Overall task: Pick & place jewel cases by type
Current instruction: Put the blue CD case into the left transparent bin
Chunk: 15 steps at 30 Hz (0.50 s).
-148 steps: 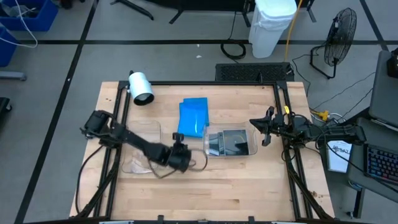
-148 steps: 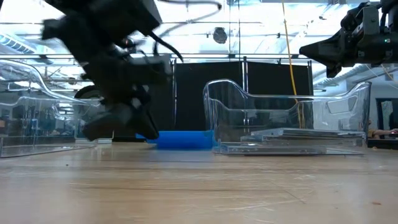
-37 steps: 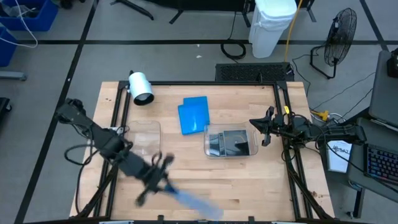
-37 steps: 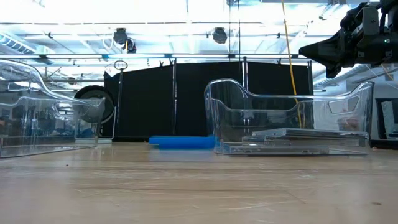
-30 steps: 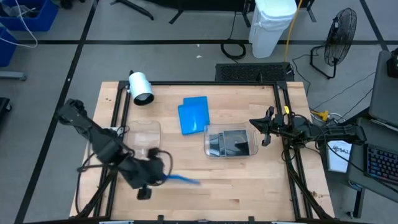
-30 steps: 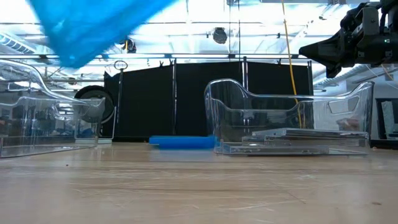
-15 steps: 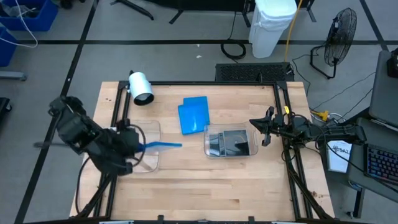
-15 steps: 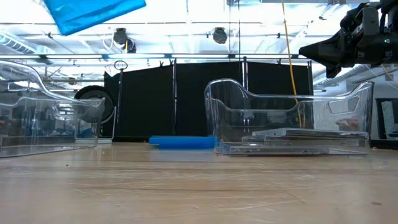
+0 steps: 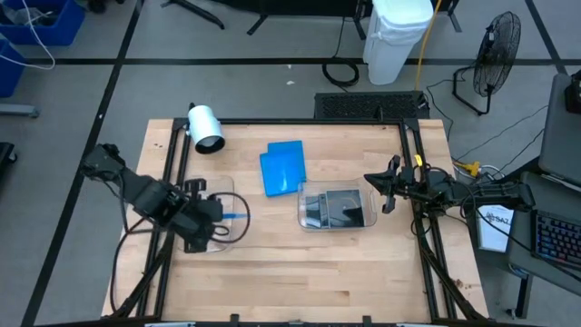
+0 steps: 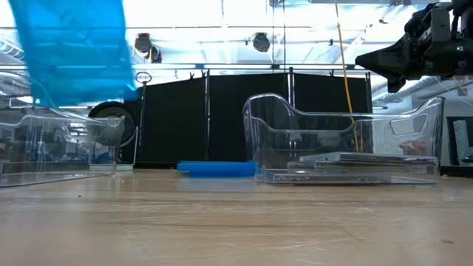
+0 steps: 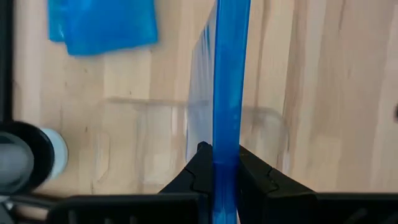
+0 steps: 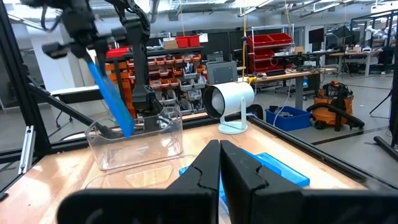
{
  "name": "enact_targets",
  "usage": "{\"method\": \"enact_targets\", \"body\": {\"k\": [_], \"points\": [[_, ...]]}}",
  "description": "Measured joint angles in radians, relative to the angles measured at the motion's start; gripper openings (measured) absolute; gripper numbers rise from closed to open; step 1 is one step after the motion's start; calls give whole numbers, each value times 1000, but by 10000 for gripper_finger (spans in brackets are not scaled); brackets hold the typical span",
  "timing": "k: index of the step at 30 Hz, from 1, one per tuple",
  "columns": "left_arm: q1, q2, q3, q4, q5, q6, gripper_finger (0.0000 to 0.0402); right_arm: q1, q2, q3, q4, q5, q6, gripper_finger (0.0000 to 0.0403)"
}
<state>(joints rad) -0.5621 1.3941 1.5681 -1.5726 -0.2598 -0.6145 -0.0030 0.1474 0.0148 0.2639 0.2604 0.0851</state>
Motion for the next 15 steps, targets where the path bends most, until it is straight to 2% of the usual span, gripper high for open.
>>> {"method": "enact_targets", "body": {"k": [4, 7, 11, 15], "points": [[-8, 0, -25, 12, 2, 38, 37, 0, 0, 0, 0, 0, 0, 4], [-14, -14, -13, 112, -35, 71, 37, 0, 0, 0, 0, 0, 0, 4], [-36, -105, -44, 475, -52, 235, 37, 0, 0, 0, 0, 0, 0, 4], [-44, -188, -159, 877, 87, 487, 37, 0, 0, 0, 0, 0, 0, 4]]}}
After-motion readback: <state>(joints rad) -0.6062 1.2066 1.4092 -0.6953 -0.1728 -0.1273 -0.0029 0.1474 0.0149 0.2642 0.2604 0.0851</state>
